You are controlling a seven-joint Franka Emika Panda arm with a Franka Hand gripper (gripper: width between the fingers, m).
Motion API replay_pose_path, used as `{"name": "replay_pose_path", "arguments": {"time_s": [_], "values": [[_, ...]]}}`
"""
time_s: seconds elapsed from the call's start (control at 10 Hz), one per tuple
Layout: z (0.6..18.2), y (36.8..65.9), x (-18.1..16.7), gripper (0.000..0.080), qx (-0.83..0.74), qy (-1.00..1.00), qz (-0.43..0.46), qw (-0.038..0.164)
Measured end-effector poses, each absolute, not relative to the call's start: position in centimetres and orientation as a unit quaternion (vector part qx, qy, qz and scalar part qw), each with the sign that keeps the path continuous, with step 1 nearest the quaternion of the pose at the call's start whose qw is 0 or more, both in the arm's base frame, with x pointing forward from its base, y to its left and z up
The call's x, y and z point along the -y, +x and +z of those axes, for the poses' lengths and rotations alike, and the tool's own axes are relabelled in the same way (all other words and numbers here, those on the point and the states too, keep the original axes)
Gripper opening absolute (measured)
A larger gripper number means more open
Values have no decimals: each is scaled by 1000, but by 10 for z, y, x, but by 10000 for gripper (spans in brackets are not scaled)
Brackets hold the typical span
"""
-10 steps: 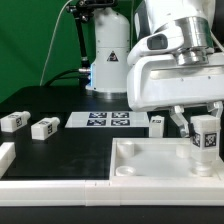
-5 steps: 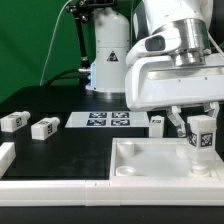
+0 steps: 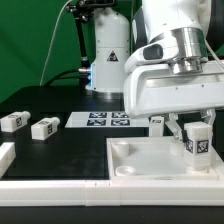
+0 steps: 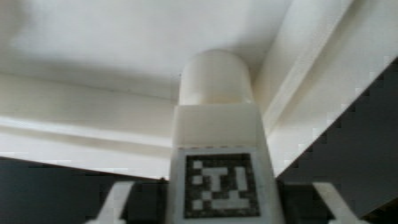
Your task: Assemble one leg
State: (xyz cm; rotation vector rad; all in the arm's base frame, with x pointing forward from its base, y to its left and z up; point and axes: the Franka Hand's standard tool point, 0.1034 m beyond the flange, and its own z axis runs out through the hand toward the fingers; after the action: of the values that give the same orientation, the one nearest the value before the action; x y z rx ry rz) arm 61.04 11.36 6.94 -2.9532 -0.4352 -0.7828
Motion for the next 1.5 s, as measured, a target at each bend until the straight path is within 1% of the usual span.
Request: {"name": "replay_pose_path", "arguments": {"time_s": [0.2,0.3,0.4,0.5,0.6,1.2,1.4,1.5], "values": [[69,611,-113,291,140,-956,-257,27],[69,611,-113,403,140,-956,-257,27],[69,611,-113,552,140,-956,-257,27],[69,611,-113,619,140,-956,-257,27],[69,611,-113,640,140,-956,-257,27],[70,611,-114,649,141,-956,-254,28],[88,617,-113,649,142,-959,-245,29],[94,619,-113,649,142,-959,-245,29]]}}
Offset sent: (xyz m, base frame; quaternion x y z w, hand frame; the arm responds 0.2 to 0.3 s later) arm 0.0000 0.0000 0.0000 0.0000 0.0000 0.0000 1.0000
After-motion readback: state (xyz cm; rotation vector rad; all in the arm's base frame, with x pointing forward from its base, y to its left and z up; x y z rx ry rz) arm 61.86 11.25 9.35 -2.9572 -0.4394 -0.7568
